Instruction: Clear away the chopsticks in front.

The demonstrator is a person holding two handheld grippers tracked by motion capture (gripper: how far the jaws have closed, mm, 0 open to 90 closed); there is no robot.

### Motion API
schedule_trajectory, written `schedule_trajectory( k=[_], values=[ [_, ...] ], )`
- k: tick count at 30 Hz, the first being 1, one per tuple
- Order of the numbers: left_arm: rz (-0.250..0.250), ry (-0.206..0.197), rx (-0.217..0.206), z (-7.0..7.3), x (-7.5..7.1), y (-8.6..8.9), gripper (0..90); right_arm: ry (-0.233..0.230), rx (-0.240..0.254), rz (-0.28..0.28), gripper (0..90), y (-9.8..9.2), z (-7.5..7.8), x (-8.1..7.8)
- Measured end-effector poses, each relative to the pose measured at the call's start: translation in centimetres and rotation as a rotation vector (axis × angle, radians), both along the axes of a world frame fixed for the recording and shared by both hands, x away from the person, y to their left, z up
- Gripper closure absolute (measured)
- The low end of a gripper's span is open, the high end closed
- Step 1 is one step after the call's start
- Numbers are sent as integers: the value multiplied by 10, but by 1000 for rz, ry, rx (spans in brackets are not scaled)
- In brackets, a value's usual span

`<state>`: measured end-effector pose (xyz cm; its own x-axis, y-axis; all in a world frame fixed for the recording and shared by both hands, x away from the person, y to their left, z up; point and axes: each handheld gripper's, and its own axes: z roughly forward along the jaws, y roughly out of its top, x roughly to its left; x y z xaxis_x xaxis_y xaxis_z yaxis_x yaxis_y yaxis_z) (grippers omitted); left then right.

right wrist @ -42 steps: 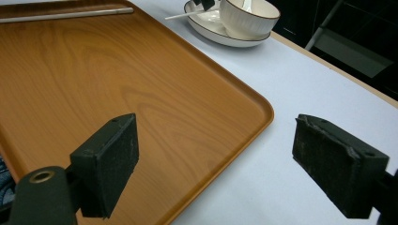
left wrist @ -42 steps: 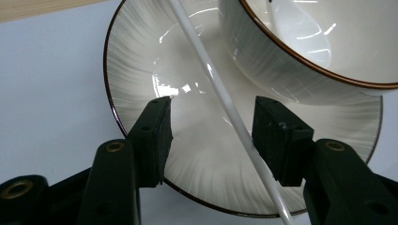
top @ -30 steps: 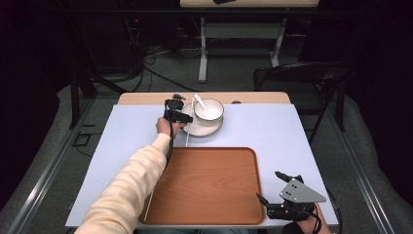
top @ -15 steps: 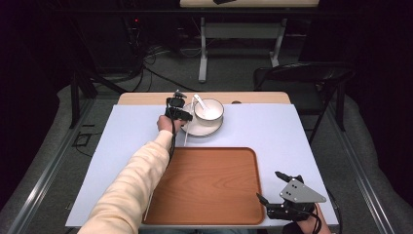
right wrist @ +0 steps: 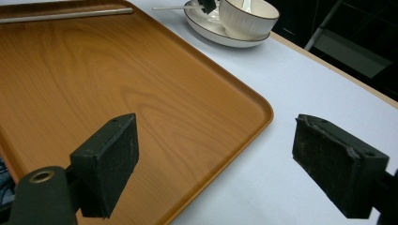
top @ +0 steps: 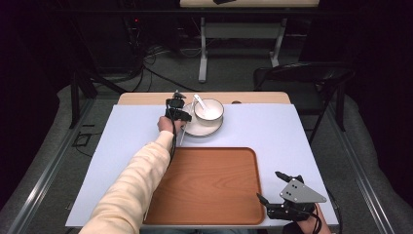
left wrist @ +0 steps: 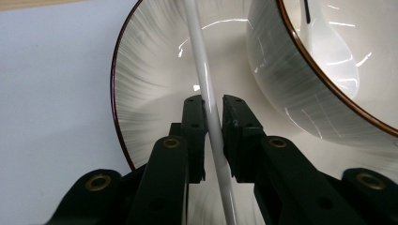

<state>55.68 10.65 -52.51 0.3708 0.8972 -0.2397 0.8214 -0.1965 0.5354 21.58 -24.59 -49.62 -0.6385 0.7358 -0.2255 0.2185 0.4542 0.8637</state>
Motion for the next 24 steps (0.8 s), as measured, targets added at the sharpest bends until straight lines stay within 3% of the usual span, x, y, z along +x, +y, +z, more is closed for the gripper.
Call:
schedule_trajectory(
  k=[5, 15, 24],
  values=[
    [18, 7, -23, -2, -1, 2, 834, 1, 1, 0, 143, 0, 0, 0],
    [18, 0, -28, 1, -1, 4, 843, 0, 4, 1, 144, 0, 0, 0],
    [14, -41, -36, 19, -7, 15, 844, 0, 2, 0, 144, 0, 0, 0]
  ],
)
